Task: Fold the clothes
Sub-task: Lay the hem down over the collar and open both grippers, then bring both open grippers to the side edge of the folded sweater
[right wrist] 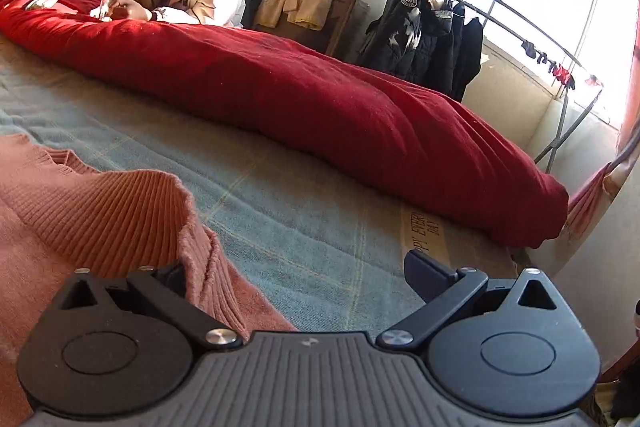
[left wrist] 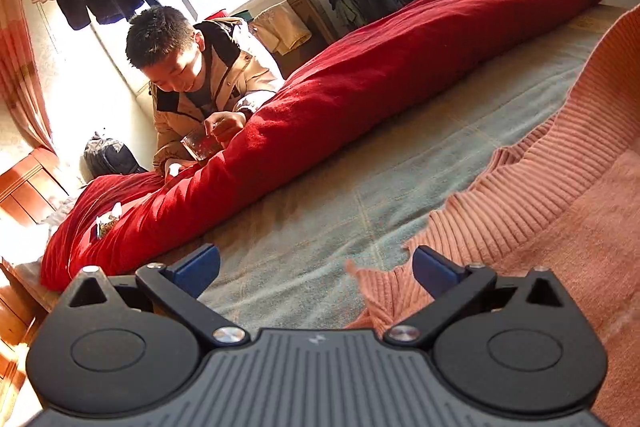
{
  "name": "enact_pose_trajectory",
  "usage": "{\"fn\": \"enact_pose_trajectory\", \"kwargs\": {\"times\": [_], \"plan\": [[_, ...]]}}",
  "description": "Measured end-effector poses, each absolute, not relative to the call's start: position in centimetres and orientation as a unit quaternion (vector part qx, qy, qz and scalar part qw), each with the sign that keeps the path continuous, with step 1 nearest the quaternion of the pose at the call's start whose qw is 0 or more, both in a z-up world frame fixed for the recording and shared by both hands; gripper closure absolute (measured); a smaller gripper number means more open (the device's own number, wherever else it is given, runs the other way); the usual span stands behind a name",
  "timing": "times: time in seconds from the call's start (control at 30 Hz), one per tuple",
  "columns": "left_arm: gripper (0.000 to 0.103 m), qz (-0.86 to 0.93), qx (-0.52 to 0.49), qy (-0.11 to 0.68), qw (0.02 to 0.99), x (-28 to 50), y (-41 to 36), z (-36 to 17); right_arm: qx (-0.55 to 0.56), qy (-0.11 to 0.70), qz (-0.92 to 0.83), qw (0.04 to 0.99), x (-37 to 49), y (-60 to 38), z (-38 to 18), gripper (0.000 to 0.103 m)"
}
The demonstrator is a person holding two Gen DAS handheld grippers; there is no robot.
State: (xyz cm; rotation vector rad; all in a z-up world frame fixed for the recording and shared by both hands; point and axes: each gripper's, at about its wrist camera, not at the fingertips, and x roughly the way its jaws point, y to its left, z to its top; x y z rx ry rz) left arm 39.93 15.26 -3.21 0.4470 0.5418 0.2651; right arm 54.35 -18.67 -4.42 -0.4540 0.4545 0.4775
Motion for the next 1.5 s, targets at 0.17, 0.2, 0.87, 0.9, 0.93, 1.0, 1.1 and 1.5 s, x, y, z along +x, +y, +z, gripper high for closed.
{"fn": "enact_pose_trajectory", "kwargs": {"times": [0.17,0.2,0.87,0.9,0.93,1.0,1.1,1.5], "plan": [[0.001,0.022,0.169,0.265,0.949,36.6,13.6,-2.3,-0.173,0.185,0.243,0.937,51.5,-21.2,-2.9,0.0],[0.001,-0.006,0.156,0.268,0.951,36.0,13.2,-2.2,-0.16,0.176,0.24,0.941,51.2,-21.8,-2.5,0.0],[0.001,-0.087,0.035,0.394,0.914,27.1,13.0,-7.0,0.066,0.378,0.399,0.833,42.6,-29.3,-9.5,0.0],[0.001,-0.088,0.047,0.392,0.915,26.9,12.9,-6.8,0.057,0.376,0.399,0.835,41.9,-29.5,-9.2,0.0],[0.001,-0.089,0.058,0.389,0.915,26.7,12.7,-6.5,0.045,0.372,0.401,0.836,41.5,-29.6,-8.6,0.0],[0.001,-0.08,0.035,0.371,0.924,26.6,13.5,-5.7,0.038,0.36,0.404,0.84,41.4,-30.1,-7.4,0.0],[0.001,-0.052,-0.033,0.34,0.938,26.4,16.0,-4.7,0.053,0.341,0.397,0.851,42.0,-31.3,-6.7,0.0],[0.001,-0.122,-0.206,0.326,0.915,25.7,20.7,-6.6,0.2,0.349,0.424,0.811,44.2,-34.8,-9.8,0.0]]}}
